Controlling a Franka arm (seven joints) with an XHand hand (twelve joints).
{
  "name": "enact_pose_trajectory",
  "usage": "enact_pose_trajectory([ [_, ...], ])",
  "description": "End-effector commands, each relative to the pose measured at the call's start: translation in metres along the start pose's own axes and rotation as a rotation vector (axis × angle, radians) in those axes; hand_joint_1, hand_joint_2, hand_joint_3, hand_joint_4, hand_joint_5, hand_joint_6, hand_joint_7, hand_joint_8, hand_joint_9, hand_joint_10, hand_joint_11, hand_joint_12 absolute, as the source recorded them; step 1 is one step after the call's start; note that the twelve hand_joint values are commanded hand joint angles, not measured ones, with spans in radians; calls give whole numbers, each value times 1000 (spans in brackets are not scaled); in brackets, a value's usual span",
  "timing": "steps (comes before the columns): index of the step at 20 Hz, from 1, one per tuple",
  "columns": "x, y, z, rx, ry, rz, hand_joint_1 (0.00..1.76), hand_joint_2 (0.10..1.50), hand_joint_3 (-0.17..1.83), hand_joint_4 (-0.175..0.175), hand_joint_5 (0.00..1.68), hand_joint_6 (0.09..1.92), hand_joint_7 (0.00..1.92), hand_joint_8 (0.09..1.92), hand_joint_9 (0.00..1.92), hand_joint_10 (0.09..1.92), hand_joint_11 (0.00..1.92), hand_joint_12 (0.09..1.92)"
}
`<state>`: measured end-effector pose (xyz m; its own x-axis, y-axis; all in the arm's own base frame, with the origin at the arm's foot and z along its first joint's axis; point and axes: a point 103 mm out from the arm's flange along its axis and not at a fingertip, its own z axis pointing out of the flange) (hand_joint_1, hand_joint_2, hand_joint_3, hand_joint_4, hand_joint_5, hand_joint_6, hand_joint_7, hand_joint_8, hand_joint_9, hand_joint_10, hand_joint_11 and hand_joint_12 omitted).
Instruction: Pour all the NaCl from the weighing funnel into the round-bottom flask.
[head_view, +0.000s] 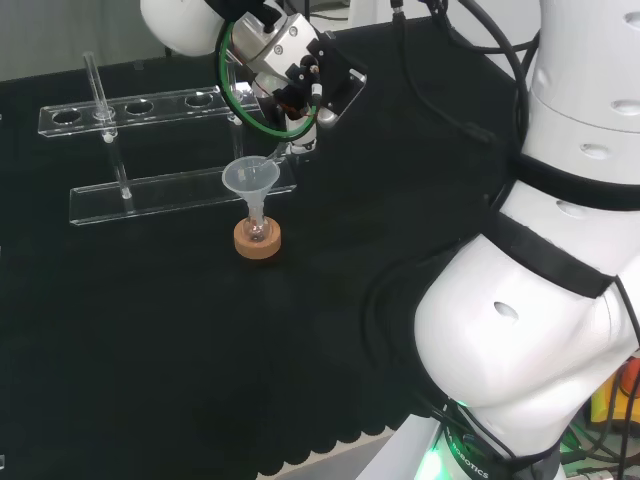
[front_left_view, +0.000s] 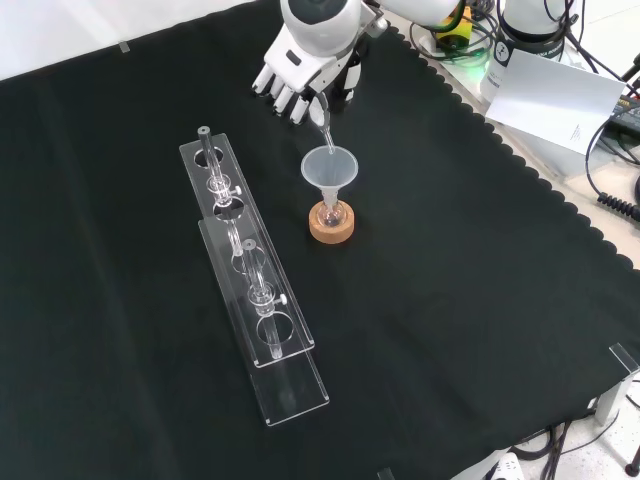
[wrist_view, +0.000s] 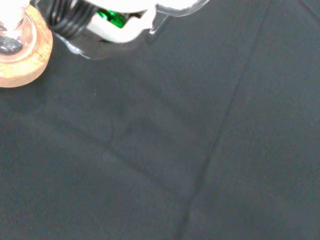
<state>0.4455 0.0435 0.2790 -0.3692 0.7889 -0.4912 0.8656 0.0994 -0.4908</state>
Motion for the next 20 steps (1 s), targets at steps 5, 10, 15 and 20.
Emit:
enact_pose_trajectory([
  [5,3,2,-4,12,-35,-2,1054,733,724,175,1051,1083,698,678,910,509,423,1281],
  [10,1,3,-1,-11,-31,-18,1055,732,725,175,1051,1083,690,675,909,507,419,1281],
  [15,8,3,-8,14,-83,-7,1055,731,727,175,1051,1083,685,673,906,506,414,1281],
  [20,15,4,-14,19,-109,-5,1054,731,728,175,1051,1084,678,672,903,504,411,1282],
])
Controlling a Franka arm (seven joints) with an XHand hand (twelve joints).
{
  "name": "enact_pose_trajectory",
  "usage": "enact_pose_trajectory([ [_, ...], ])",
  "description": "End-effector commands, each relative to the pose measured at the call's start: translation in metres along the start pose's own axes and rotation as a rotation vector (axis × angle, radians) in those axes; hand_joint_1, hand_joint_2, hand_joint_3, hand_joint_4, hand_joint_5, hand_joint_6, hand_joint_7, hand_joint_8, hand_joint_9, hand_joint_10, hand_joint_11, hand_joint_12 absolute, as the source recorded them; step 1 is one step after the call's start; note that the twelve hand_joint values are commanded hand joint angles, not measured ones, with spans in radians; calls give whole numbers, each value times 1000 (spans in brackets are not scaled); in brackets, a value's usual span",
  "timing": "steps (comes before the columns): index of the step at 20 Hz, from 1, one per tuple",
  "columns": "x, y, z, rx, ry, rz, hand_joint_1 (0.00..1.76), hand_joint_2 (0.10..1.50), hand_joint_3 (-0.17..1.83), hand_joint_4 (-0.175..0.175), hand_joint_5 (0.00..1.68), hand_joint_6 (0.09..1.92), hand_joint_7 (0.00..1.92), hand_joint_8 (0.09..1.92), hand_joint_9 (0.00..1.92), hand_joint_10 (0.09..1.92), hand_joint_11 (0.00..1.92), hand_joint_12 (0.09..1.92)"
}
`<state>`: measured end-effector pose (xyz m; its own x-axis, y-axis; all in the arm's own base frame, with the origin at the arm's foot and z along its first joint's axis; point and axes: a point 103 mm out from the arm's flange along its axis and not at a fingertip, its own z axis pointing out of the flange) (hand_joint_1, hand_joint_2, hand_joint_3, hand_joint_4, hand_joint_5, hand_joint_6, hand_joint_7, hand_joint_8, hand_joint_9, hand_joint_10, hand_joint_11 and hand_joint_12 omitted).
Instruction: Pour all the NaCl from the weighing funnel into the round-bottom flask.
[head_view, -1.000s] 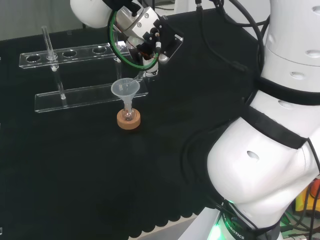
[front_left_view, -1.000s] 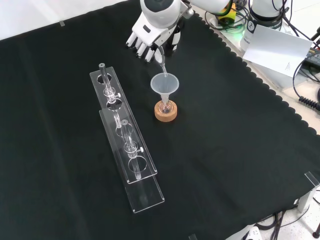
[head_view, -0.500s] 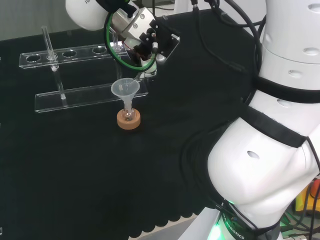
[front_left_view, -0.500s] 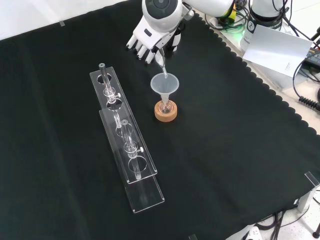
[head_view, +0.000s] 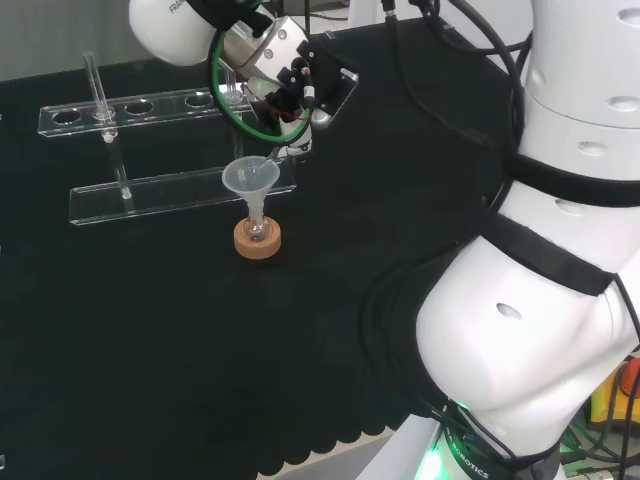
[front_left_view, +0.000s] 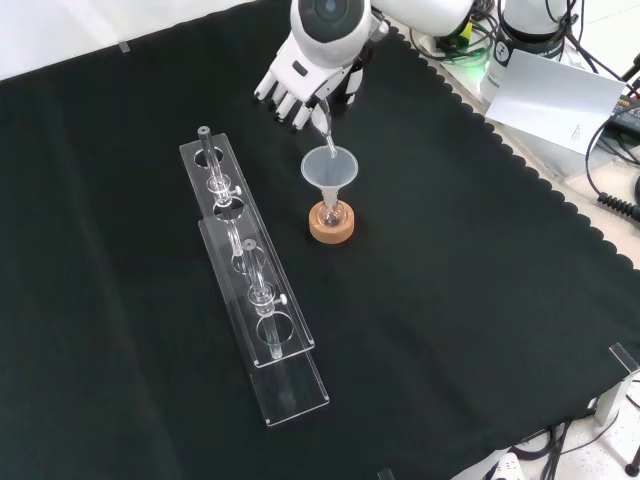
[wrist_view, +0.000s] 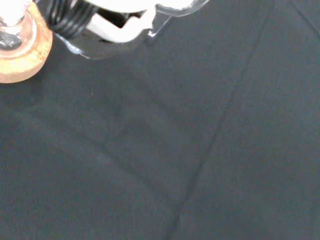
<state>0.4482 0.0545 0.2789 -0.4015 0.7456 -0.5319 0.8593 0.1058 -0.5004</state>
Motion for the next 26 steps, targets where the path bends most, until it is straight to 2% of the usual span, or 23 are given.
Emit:
enact_pose_trajectory([
  [1,7,1,-8,15,-45,6,1054,731,728,175,1051,1084,677,672,902,504,410,1283],
  [4,8,1,-11,18,-63,6,1054,731,729,175,1051,1085,674,671,901,503,408,1283],
  [13,9,-1,-16,37,-113,42,1055,730,730,175,1051,1086,669,672,898,502,405,1285],
  [22,10,-3,-25,23,-182,48,1055,729,733,175,1051,1087,656,671,891,501,405,1286],
  [26,6,-3,-25,2,-186,35,1055,728,734,175,1051,1087,653,671,889,501,405,1286],
])
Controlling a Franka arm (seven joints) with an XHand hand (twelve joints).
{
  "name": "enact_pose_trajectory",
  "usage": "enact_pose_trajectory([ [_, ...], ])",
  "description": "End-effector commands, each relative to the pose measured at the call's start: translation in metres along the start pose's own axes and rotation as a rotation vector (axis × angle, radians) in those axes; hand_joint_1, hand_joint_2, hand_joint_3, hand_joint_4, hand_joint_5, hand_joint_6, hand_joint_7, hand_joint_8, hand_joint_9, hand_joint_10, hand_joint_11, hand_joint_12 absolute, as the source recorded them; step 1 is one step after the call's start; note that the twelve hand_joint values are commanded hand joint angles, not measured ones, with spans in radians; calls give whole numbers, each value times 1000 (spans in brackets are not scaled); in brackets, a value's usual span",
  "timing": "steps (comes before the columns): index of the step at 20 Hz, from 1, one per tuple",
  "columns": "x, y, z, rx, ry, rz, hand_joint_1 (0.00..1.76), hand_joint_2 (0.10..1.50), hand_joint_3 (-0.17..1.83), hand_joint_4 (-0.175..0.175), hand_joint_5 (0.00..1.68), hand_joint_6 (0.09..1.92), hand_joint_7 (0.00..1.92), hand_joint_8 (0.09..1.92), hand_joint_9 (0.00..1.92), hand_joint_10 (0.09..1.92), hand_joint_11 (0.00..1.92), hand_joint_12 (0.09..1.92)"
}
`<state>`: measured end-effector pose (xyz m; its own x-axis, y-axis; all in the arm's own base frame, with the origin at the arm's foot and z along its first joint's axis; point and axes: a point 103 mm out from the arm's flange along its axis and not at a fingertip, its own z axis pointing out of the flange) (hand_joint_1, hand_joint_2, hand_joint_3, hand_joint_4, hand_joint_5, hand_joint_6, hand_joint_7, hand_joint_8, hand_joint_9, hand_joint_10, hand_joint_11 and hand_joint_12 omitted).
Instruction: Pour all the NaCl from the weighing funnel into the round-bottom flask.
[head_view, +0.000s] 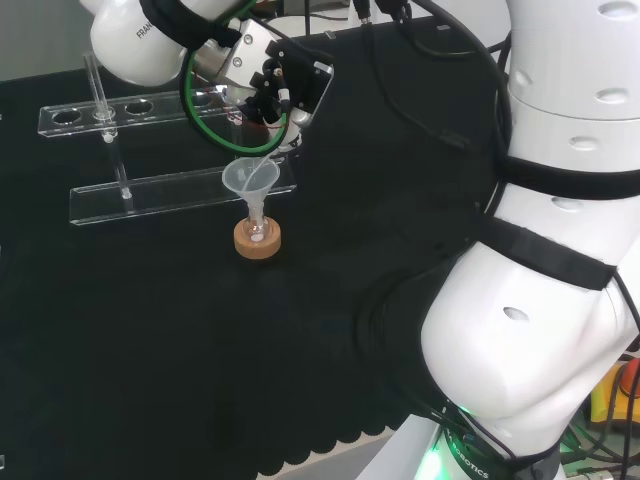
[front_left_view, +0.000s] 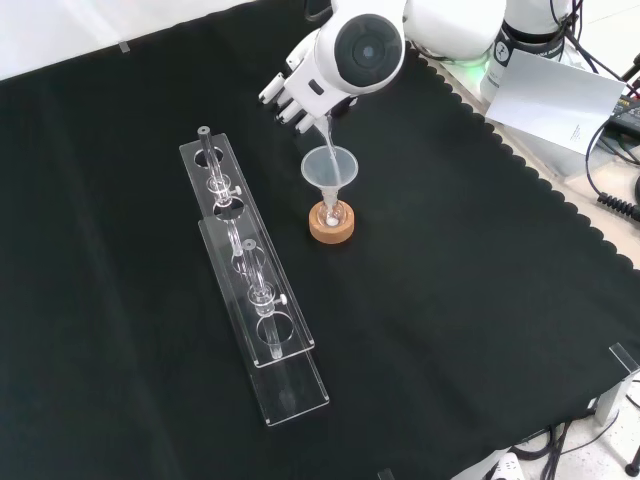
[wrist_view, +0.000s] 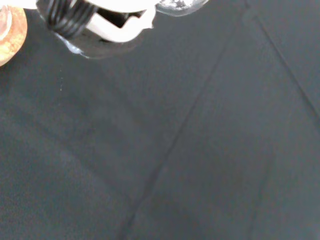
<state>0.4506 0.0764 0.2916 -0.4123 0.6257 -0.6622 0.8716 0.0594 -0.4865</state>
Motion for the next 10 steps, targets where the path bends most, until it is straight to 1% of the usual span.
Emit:
enact_pose_trajectory([
  [1,-2,-1,0,-16,-21,-7,1055,728,734,175,1051,1088,653,672,888,501,405,1286],
  [6,-3,-1,-3,7,-72,5,1055,727,736,175,1051,1088,650,673,884,500,405,1286],
  [10,3,-3,-12,13,-109,20,1055,727,737,175,1051,1089,648,673,882,501,405,1286],
])
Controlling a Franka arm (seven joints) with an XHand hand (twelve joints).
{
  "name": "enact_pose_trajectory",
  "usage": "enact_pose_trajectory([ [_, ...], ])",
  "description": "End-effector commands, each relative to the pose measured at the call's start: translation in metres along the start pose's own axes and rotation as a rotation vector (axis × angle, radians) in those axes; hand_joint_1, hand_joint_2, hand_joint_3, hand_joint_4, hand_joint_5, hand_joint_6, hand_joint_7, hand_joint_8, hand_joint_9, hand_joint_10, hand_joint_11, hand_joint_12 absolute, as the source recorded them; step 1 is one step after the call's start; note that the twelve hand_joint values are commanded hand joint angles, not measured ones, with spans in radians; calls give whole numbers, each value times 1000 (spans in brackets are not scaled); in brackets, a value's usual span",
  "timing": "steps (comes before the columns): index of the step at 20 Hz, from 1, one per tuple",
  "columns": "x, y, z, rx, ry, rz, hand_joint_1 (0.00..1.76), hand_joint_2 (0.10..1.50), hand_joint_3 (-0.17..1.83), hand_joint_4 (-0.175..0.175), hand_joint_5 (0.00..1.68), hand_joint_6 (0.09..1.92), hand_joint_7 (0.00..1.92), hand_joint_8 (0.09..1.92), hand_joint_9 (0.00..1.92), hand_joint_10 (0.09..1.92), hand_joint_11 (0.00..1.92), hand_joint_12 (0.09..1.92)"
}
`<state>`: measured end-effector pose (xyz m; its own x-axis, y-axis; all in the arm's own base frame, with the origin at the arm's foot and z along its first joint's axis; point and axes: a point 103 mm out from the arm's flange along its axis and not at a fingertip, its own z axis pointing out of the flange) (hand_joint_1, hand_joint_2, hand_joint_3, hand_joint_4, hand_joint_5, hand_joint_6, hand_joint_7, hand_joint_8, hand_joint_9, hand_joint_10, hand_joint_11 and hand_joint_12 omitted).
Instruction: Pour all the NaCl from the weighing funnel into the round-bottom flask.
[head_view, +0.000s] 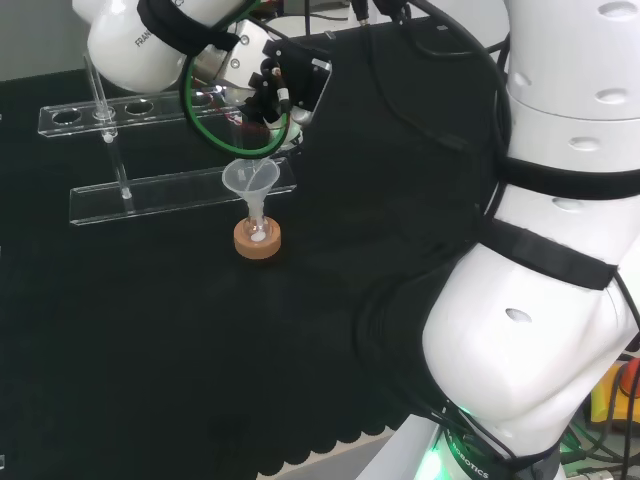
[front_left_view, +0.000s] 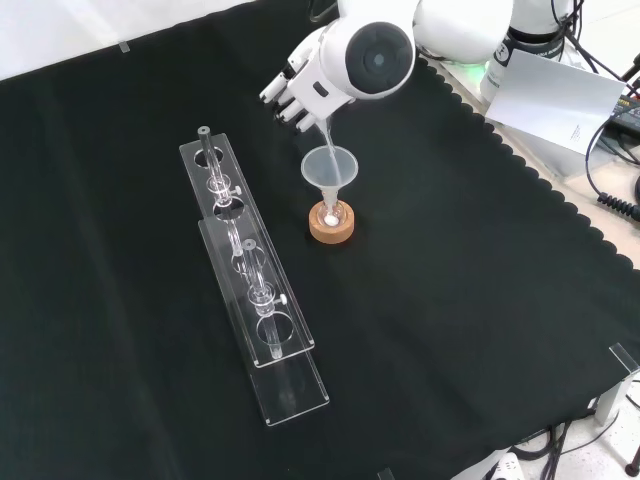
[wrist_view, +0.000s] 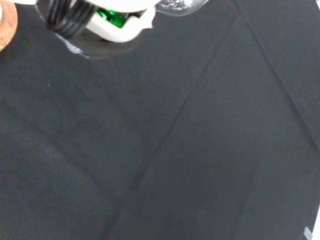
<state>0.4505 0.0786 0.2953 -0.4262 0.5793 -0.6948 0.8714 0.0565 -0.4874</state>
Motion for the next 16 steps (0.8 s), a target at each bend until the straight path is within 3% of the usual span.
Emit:
enact_pose_trajectory([
  [1,5,-2,-11,13,-63,21,1055,727,737,175,1051,1089,648,674,882,501,405,1286],
  [16,14,-4,-27,-7,-175,27,1055,725,741,175,1051,1091,645,677,879,503,405,1286],
])
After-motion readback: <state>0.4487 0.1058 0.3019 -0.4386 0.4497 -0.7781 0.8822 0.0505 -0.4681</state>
